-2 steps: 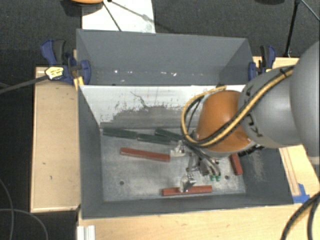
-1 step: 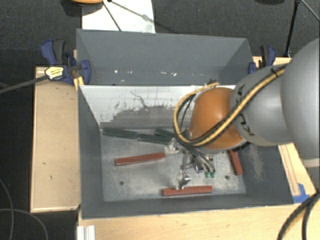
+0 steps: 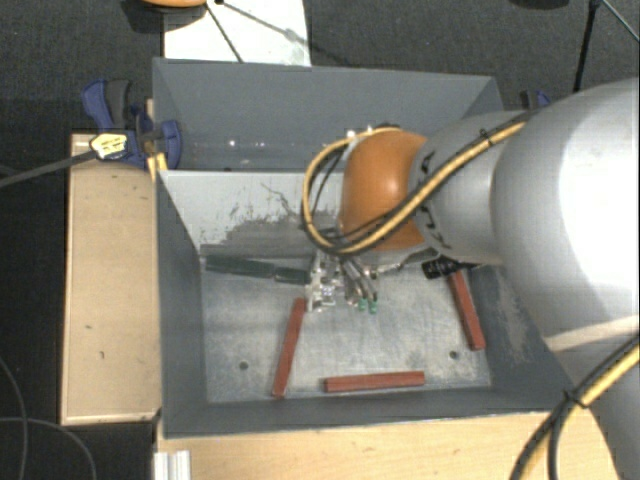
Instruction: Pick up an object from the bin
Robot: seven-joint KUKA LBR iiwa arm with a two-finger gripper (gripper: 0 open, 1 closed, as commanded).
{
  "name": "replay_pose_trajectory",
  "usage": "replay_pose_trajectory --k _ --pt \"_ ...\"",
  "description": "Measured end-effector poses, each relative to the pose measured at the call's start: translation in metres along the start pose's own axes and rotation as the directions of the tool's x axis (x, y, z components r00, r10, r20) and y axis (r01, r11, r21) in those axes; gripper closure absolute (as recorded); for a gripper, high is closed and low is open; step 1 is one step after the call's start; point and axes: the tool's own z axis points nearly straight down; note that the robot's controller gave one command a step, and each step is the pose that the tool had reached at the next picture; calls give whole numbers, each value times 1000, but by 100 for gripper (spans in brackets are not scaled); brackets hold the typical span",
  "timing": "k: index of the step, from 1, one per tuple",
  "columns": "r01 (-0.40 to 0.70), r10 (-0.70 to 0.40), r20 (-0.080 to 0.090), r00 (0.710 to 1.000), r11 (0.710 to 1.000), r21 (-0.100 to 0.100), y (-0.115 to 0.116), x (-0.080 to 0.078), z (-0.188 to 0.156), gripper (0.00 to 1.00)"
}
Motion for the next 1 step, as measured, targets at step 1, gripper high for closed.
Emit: replay_pose_trajectory --k 1 --pt "5 -5 -28 1000 1000 3 1 6 1 0"
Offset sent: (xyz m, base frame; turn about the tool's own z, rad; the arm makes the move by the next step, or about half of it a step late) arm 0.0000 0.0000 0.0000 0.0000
